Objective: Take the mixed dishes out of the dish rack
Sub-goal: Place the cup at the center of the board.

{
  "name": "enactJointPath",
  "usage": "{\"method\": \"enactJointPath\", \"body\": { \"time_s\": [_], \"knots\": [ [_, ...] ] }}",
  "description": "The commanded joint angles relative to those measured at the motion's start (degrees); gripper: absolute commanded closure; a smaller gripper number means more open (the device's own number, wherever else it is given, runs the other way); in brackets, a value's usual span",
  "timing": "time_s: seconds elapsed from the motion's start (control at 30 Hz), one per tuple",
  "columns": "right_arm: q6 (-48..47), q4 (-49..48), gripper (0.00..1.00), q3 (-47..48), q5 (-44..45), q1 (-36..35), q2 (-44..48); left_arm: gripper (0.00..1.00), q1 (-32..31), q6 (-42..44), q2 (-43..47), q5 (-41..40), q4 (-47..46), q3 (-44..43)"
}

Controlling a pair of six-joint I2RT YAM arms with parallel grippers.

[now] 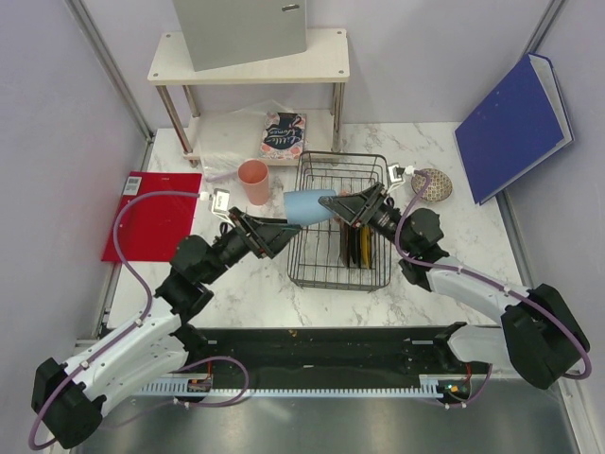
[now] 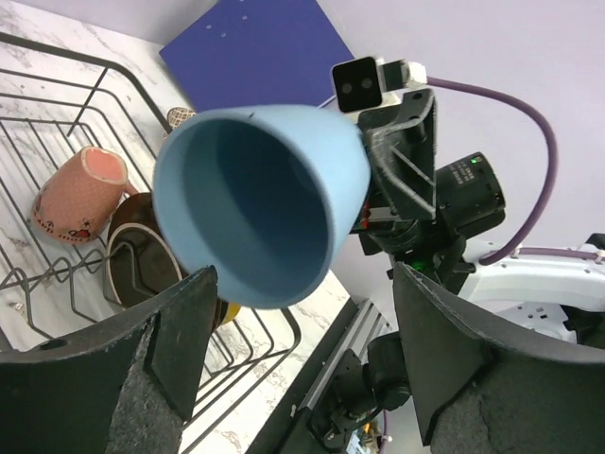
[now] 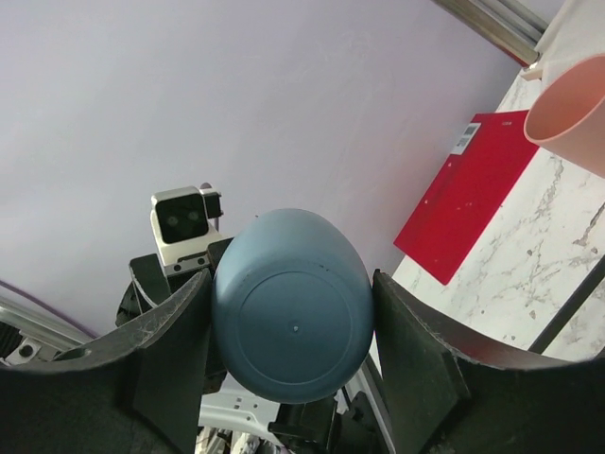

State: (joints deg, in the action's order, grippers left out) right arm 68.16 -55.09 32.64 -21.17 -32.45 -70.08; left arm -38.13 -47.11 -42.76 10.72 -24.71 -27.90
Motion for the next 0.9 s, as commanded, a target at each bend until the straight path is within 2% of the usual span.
{"method": "enactJointPath", "body": {
  "time_s": [0.0, 0.07, 0.17, 0.3, 0.37, 0.47, 0.5, 0.57, 0.6, 0.67, 0.7, 0.73, 0.77, 0.87],
  "knots": [
    [-0.1, -4.8, 1.00, -0.6, -0.3, -0.9, -1.2, 0.20, -0.1, -1.0, 0.2, 1.2, -4.2, -1.6],
    [-0.1, -5.3, 1.00, -0.7, -0.3, -1.6, -2.1, 0.21, -0.2, -0.8, 0.6, 1.3, -4.4, -1.6],
    [-0.1, -5.7, 1.00, -0.8, -0.4, -2.7, -3.3, 0.31, -0.2, -0.6, 0.8, 1.6, -4.6, -1.6],
    [0.2, -6.9, 1.00, -1.2, -0.5, -3.5, -4.7, 0.49, -0.2, -0.3, 0.6, 2.5, -4.8, -1.5],
    [0.2, -6.9, 1.00, -1.2, -0.7, -3.6, -5.1, 0.55, -0.2, -0.3, 0.3, 2.9, -4.9, -1.5],
    [-0.7, -4.4, 1.00, -0.8, -0.6, -3.6, -4.5, 0.84, -0.2, 0.2, 0.6, 2.9, -4.5, -1.4],
    [-1.5, -2.8, 0.99, -0.6, -0.4, -3.6, -4.0, 0.98, -0.1, 0.4, 0.8, 2.3, -3.5, -2.2],
    [-5.7, 4.5, 0.86, 0.8, 0.2, -3.6, -1.5, 0.98, -0.2, 1.9, 2.0, 1.2, -0.8, -3.1],
    [-7.5, 7.7, 0.65, 1.5, 1.3, -3.6, -0.5, 0.98, -0.2, 2.6, 2.4, 0.0, 1.8, -4.2],
    [-13.7, 18.5, 0.42, 3.5, 3.8, -3.6, 3.4, 0.98, -0.2, 5.4, 3.9, -1.2, 4.8, -5.8],
    [-15.6, 22.6, 0.19, 4.3, 5.2, -3.6, 6.0, 0.98, -0.2, 7.5, 4.3, -2.5, 9.1, -7.8],
    [-17.8, 26.7, 0.09, 5.2, 9.2, -3.6, 7.1, 0.98, -0.2, 8.7, 4.4, -3.3, 11.3, -9.2],
    [-21.5, 35.1, 0.02, 7.5, 11.3, -3.6, 8.2, 0.98, -0.2, 9.8, 4.4, -3.9, 14.0, -10.6],
    [-27.2, 48.8, 0.02, 12.0, 20.3, -3.6, 10.8, 0.98, -0.1, 13.8, 3.7, -6.4, 22.2, -16.2]
  ]
}}
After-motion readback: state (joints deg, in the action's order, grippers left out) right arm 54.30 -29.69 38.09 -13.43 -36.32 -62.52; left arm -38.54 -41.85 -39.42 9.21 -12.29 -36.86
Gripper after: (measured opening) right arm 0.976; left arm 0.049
